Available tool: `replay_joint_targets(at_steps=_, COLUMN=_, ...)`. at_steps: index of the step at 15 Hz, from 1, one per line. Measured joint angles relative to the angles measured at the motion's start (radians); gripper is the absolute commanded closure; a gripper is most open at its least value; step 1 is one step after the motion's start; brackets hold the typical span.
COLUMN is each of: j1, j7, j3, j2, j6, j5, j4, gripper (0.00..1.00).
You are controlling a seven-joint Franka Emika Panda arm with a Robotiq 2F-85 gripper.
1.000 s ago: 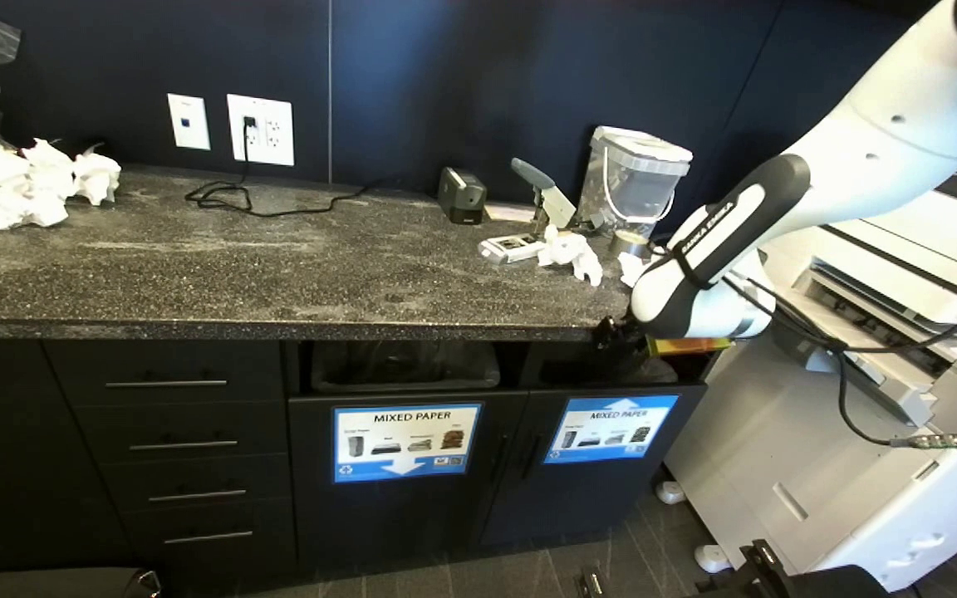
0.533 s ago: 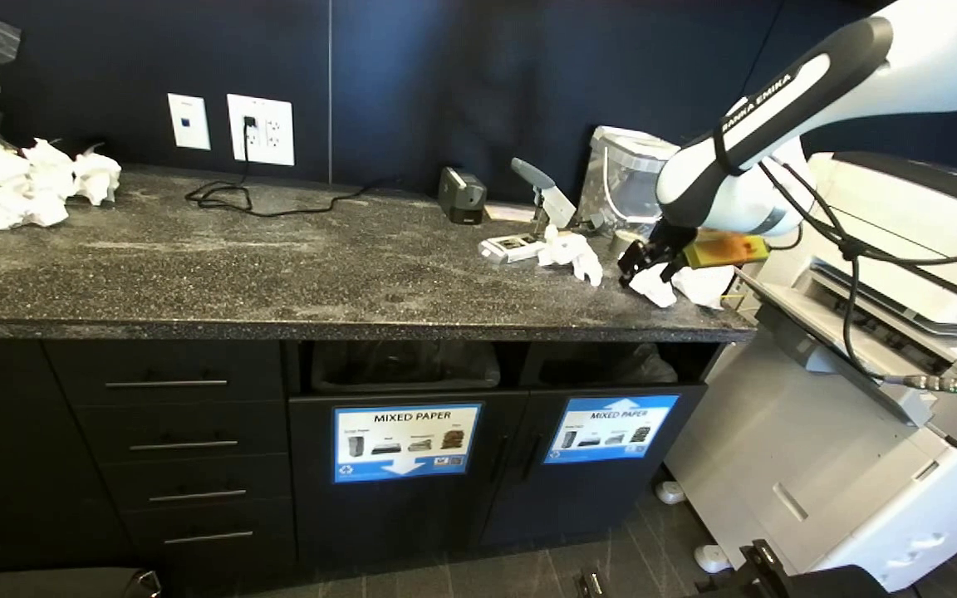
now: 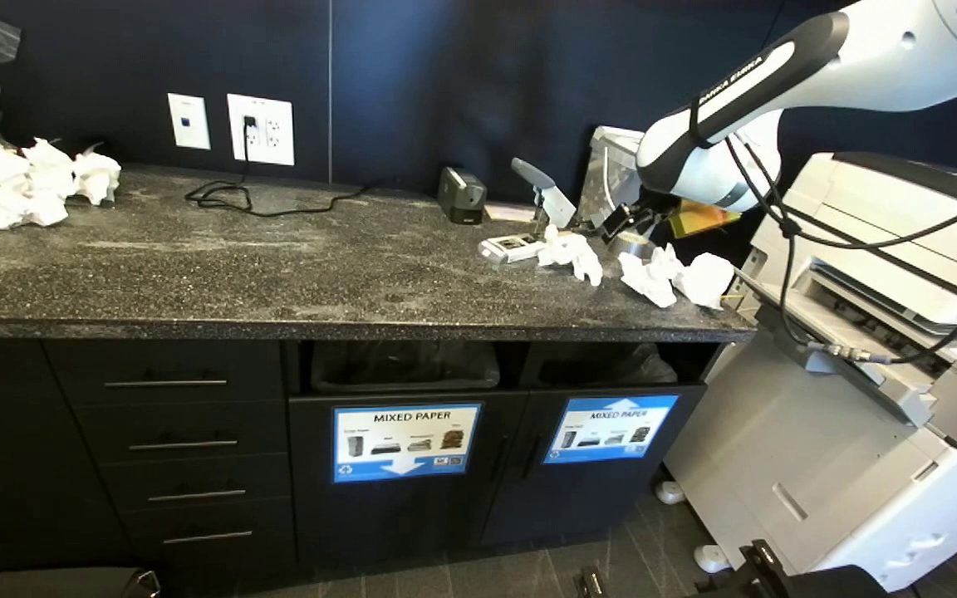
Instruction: Put the tissues into the rubbish bin.
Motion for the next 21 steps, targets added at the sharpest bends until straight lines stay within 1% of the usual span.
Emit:
replay_joint_targets(at_steps=2, j1=-0.058, j7=-0.115, j3=0.083, j2=0.071, j6=0.019, j5=0.007, j4=0.061, gripper=0.00)
replay_joint_targets(at_steps=6, j1=-0.181, j7=-0.376, j3=0.246, j2=0.212, j6=0.016, j5=0.007, j4=0.185, gripper=0.00)
replay_joint_targets(at_steps=9, j1=-0.249, j7=-0.573, j3=0.346, j2=0.303, j6=-0.010, j5=0.007, j4=0.258, gripper=0.00)
replay_joint_targets(at_steps=12, j1=-0.289, j7=-0.751, j3=0.422, j2=0.378, j6=-0.063, j5=0.007, j4=0.319, gripper=0.00)
replay_joint_targets(at_steps=16, j1=-0.288, j7=-0.911, j3=0.447, j2=0.435, j6=-0.139, j5=0.010, j4=0.384, gripper=0.00)
replay_joint_targets(at_steps=18, j1=-0.279, j7=-0.968, j3=0.447, j2=0.454, j6=-0.168, j5=0.017, j4=0.410, gripper=0.00)
replay_joint_targets(at_steps=21, j1=-0.250, j7=-1.039, j3=0.430, j2=0.474, j6=-0.199, j5=0.041, j4=0.447, gripper=0.00)
